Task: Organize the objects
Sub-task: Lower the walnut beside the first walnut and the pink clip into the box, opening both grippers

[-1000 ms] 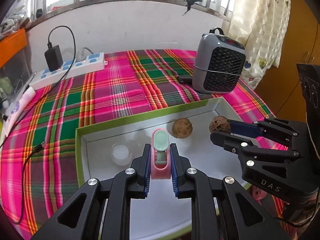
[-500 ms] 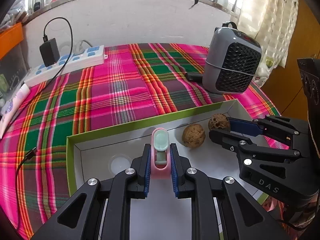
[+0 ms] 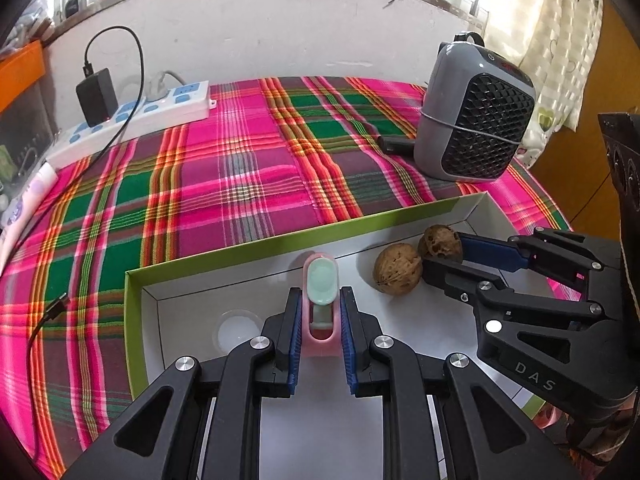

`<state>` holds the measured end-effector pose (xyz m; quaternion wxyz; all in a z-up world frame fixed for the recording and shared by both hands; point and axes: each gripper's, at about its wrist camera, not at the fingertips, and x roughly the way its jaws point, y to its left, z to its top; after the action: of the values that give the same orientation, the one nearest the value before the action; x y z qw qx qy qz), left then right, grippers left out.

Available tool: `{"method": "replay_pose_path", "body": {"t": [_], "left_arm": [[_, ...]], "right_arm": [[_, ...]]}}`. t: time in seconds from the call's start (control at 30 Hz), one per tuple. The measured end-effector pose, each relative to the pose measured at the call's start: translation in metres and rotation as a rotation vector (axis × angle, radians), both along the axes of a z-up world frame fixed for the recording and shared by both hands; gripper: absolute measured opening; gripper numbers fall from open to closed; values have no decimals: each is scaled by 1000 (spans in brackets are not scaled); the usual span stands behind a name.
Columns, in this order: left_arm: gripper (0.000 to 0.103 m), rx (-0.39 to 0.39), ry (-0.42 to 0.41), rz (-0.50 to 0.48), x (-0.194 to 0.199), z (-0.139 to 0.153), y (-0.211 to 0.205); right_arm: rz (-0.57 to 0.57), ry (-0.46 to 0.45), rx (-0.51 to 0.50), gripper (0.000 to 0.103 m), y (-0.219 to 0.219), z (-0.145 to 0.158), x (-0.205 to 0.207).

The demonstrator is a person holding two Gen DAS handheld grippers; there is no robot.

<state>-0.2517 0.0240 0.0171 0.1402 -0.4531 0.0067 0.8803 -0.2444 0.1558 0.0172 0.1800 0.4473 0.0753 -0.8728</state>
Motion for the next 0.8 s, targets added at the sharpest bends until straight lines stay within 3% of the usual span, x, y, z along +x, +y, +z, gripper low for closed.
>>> {"method": "replay_pose_path", "body": {"t": [0.4, 0.53, 0.6, 0.67, 0.8], "left_arm": [[17, 4, -13, 11, -1, -2, -2], [23, 3, -11, 14, -1, -1, -2], [24, 4, -9, 16, 0, 0, -3], [30, 3, -3, 18, 0, 2, -3], [31, 5, 1, 27, 2, 5, -5]], "right_arm": [[-10, 6, 0, 30, -1, -1, -2], [-9, 6, 1, 30, -1, -1, -2], [-14, 7, 2, 33, 0, -1, -2], [-17, 9, -2, 42, 1, -1, -2], [-26, 14, -2, 46, 2, 0, -1]]}}
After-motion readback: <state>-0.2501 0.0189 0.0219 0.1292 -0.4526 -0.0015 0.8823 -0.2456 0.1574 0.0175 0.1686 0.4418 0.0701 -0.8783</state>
